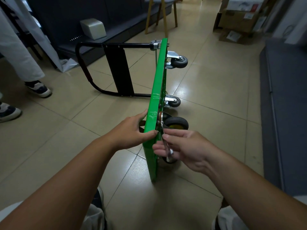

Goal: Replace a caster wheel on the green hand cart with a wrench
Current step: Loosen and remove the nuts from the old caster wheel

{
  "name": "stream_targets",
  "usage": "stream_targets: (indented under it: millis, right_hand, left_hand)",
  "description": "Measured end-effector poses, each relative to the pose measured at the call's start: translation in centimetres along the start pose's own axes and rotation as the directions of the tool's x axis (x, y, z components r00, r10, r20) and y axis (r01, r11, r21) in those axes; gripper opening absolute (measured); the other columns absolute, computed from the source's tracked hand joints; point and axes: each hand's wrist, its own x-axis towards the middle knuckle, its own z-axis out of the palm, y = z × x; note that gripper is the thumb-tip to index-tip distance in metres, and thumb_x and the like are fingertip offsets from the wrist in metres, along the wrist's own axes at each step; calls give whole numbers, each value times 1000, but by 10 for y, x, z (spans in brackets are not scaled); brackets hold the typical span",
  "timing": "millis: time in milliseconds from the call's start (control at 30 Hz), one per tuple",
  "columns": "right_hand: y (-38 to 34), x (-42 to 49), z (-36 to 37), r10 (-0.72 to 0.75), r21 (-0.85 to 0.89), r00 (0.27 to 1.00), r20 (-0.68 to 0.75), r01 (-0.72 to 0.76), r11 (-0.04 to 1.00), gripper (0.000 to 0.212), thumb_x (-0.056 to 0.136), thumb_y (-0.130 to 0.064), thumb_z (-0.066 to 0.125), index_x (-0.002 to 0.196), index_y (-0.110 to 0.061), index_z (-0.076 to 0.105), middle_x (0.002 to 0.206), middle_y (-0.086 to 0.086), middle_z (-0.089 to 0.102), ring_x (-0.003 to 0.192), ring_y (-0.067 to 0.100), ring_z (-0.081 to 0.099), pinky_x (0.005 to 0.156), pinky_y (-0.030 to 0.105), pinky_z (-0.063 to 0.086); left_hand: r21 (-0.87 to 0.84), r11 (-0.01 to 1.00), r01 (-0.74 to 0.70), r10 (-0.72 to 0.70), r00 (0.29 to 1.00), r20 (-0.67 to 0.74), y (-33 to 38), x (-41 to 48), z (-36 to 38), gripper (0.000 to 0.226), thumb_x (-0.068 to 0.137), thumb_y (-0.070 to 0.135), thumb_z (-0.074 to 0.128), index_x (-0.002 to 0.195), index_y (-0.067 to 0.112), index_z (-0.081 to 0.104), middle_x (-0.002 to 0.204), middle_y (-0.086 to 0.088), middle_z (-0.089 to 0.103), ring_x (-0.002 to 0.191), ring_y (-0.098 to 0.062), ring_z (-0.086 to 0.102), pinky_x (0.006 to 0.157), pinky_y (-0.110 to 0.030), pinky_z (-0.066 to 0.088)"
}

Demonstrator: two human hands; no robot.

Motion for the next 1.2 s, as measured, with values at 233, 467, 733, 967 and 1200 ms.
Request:
stream_targets:
  millis: [233,467,733,967,1200]
  right_hand:
    - [-24,7,7,51,-26,998,19,-51,998,25,92,4,64,116,7,59,86,29,72,75,31,75,62,37,63]
    - [-31,13,5,5,-108,998,62,2,994,11,94,-5,64,98,4,69,68,14,70,59,16,67,59,27,60]
    - [-8,19,3,-30,-134,999,25,33,990,28,95,-1,63,122,2,62,76,20,72,63,24,72,57,33,61]
    - [43,22,-13,-297,-457,953,58,290,841,54,95,-4,64,145,-21,50,88,14,77,80,30,75,78,46,62]
    - [81,55,-37,-545,-656,832,107,471,590,68,92,-8,68,140,-51,47,106,-1,72,94,19,71,84,38,61]
  left_hand:
    - [49,999,-1,0,1000,23,-1,1,-2,103,70,78,54,161,43,18,143,4,60,119,-13,63,92,-41,58]
    - [78,997,-25,22,999,42,-3,4,-1,98,78,76,55,161,44,13,143,7,60,117,-10,64,90,-38,59]
    - [31,999,-21,20,999,38,-3,3,-1,99,74,78,52,161,44,18,143,6,61,126,-10,60,98,-43,57]
    - [3,1000,-1,0,1000,22,-3,1,0,106,71,79,57,161,42,17,151,7,53,136,-13,52,99,-44,57]
    - [-24,1000,-2,3,1000,21,-1,0,1,108,78,66,74,162,40,13,150,5,54,130,-14,57,94,-40,60]
